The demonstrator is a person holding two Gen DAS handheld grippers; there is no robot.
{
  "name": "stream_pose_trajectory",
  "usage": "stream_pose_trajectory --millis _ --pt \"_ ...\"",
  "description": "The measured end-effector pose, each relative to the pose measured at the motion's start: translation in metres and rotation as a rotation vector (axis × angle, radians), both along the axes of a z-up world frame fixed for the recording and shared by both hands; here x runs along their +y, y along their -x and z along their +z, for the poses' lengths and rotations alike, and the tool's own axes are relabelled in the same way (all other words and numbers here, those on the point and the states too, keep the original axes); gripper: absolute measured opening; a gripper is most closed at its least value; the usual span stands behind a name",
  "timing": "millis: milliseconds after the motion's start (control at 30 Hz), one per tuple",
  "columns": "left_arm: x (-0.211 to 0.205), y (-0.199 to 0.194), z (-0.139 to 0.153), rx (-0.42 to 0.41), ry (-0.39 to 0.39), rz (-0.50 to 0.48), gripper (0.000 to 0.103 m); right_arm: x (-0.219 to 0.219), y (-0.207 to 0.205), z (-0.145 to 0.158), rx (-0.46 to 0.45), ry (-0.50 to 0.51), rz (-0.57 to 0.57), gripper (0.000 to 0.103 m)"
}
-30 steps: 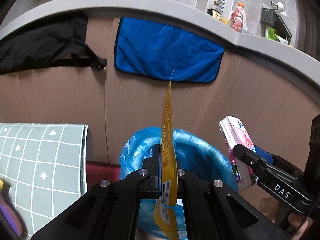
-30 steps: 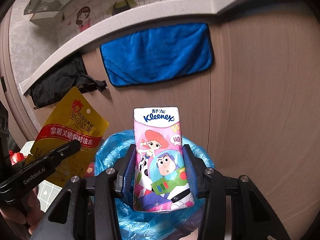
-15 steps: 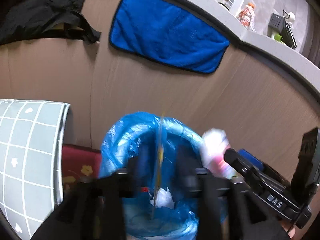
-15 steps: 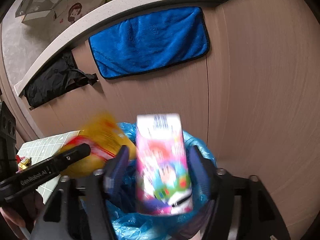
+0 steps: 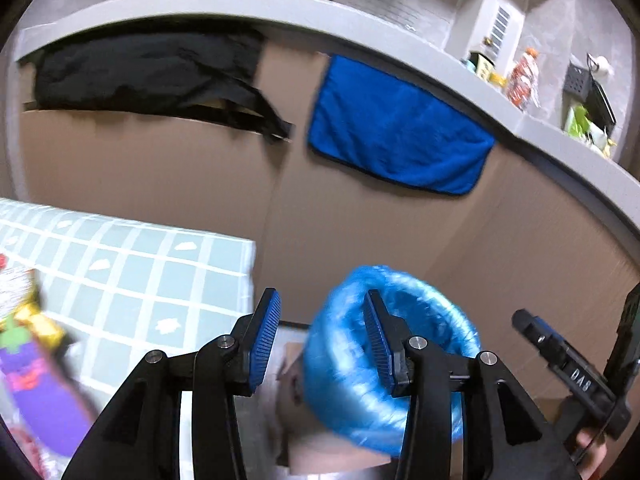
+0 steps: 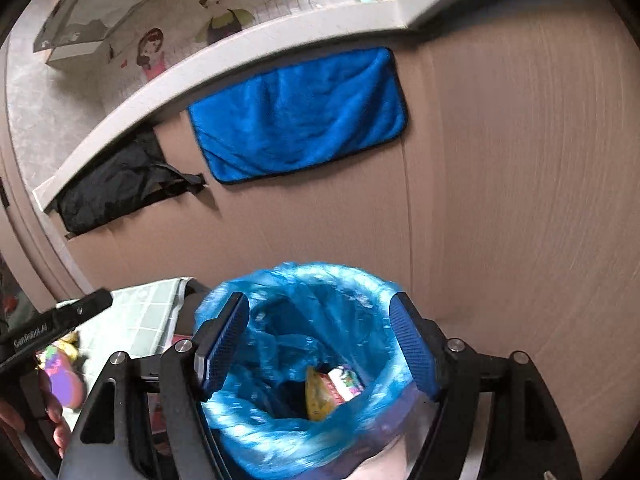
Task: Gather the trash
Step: 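Grasp the red tape roll with the right tool while the left tool grasps the red can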
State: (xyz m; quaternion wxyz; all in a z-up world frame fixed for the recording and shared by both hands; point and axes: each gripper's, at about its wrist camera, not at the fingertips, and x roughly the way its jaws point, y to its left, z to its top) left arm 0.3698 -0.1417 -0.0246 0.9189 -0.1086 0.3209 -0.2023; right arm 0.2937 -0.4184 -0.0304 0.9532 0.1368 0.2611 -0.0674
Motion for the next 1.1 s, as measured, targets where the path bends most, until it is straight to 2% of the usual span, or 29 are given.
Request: stream_pose_trajectory --millis 133,300,467,633,767,867,967,1100 --pt "0.055 0.032 0.015 -0.059 -0.016 0.086 0.044 0.033 0.01 0.016 -0.041 0.0 0.055 0.07" --pt "0.124 0.061 0.021 -0.088 -0.07 0.167 0.044 0.099 0.014 0.027 -0.066 -0.016 0.204 0.07" --pt "0.21 0.085 0.013 -0.069 -0.152 0.308 0.044 0.181 0.006 0.02 -0.019 -0.003 0.385 0.07" --pt "0.294 0.113 -0.003 -0.034 -0.141 0.456 0.044 0.267 0.006 0.004 0.055 0.023 0.583 0.07" --pt "0.334 0.128 -0.019 -0.005 -0.116 0.53 0.044 0.323 0.01 -0.007 0.109 0.041 0.706 0.07" --pt "0.356 0.134 -0.03 0.016 -0.095 0.562 0.044 0.367 0.01 -0.026 0.184 0.088 0.794 0.07" --pt "0.371 0.137 -0.04 0.037 -0.073 0.566 0.045 0.4 0.008 -0.047 0.245 0.144 0.836 0.07" --pt "0.384 0.139 -0.051 0.066 -0.048 0.569 0.045 0.431 0.003 -0.067 0.273 0.244 0.848 0.07"
